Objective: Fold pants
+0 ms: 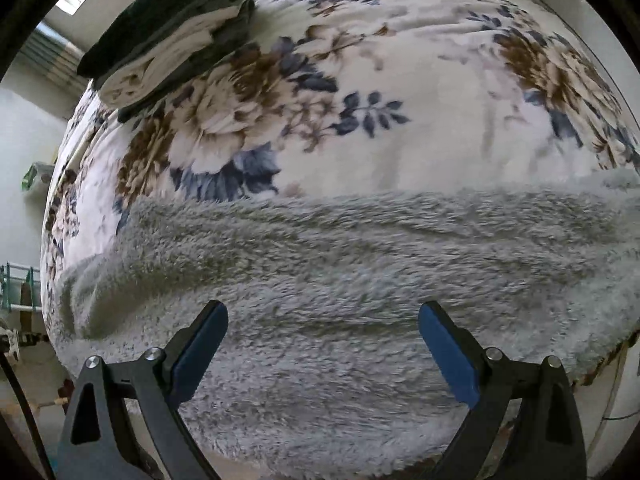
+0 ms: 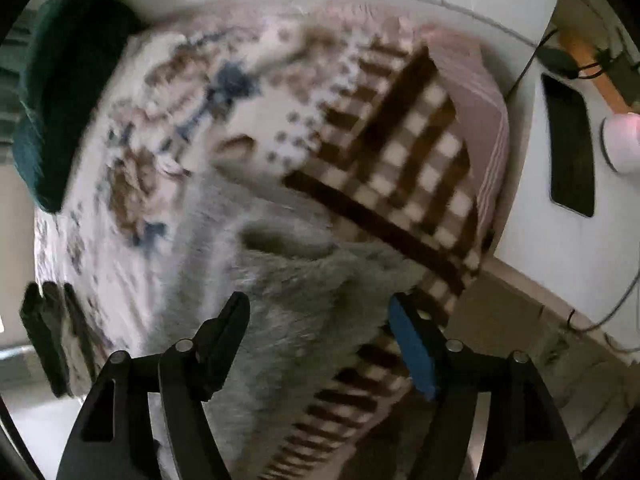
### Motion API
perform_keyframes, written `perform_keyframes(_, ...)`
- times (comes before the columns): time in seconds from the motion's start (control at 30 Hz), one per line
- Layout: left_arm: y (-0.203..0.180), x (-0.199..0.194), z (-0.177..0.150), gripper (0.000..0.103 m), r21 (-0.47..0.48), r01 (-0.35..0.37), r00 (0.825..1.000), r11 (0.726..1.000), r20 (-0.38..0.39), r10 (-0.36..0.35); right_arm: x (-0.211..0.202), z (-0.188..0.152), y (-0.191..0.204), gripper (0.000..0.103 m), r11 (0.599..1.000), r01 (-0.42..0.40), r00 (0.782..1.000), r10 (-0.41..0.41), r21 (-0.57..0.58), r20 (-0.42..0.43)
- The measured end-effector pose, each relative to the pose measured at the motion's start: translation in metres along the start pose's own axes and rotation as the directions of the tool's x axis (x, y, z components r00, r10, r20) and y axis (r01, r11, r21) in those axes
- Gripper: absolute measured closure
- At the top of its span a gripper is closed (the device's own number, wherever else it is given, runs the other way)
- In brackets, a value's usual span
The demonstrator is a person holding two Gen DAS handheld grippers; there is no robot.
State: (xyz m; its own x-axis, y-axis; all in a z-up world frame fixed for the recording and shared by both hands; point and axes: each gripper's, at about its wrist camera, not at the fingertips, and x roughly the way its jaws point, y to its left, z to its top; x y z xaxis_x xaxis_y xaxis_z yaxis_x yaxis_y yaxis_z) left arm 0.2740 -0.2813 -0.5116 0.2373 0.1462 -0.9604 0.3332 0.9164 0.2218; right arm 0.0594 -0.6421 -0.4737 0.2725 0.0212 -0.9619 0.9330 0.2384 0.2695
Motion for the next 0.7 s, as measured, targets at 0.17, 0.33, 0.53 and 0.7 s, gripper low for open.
perform_keyframes(0.17,-0.014,0.001,0.001,0.006,0.024,0.0,1.0,1.0,-0.015,0.0,0.035,-0.004,0.06,0.029,0.976,0.196,0.975,-0.205,-0.096,-0.086)
perform_keyframes(0.33,-0.022,-0.002,0.004,0.006,0.037,0.008,1.0,0.999,-0.013,-0.007,0.063,-0.01,0.091,0.083,0.934,0.275,0.944,-0.307,-0.229,-0.118)
perform_keyframes(0.53,-0.028,-0.005,0.007,0.006,0.028,0.036,0.999,0.999,-0.017,-0.035,0.0,-0.026,0.046,0.085,0.95,0.242,0.968,-0.251,-0.199,-0.022)
perform_keyframes(0.7,-0.033,-0.005,0.011,0.006,0.017,0.06,0.998,0.998,-0.02,-0.06,0.014,-0.043,-0.033,0.065,0.962,0.27,0.912,-0.27,-0.043,-0.308)
